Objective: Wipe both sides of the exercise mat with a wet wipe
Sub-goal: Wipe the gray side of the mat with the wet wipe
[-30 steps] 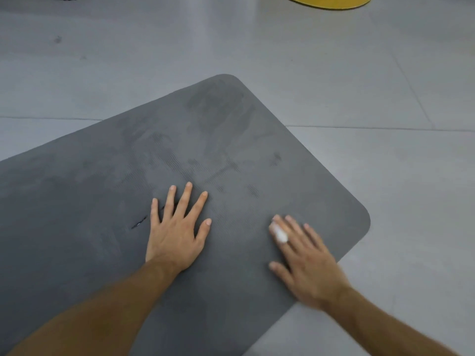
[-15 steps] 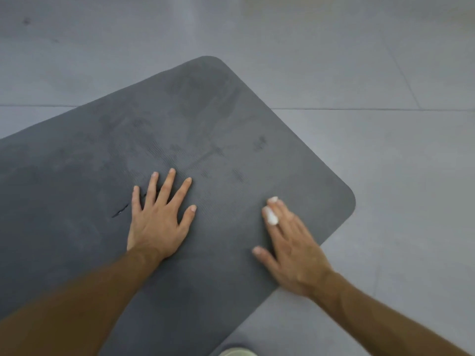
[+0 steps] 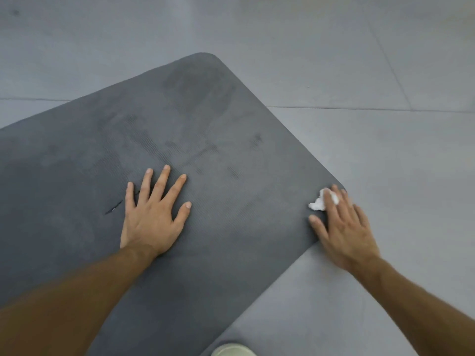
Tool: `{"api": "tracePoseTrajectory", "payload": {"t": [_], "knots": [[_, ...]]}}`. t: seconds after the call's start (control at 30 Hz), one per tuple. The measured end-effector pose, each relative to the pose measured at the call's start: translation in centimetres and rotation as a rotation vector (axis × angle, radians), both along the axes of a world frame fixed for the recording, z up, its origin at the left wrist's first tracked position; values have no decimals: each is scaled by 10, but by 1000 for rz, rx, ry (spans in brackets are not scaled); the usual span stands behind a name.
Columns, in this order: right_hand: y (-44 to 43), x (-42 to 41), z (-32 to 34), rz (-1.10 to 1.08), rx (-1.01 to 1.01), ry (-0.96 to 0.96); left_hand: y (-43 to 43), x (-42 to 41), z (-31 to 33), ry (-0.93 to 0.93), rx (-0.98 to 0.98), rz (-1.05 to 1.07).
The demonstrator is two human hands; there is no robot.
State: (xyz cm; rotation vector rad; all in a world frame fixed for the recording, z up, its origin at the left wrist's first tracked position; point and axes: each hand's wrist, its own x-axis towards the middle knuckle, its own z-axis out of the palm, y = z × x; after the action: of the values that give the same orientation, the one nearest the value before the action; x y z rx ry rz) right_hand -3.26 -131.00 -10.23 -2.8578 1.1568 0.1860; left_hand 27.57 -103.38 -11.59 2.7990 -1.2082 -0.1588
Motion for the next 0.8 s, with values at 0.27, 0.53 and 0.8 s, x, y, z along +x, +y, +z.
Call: {"api": "tracePoseTrajectory", "payload": {"t": [0.27,0.53,0.8], "knots": [[52,24,7,143,155,-142,0,0,1,-5,9,1],[154,51,14,842,127,-14,-1,0,1,-7,8,2],[27,75,10,94,61,37,-1,0,0,-11,7,1]]}}
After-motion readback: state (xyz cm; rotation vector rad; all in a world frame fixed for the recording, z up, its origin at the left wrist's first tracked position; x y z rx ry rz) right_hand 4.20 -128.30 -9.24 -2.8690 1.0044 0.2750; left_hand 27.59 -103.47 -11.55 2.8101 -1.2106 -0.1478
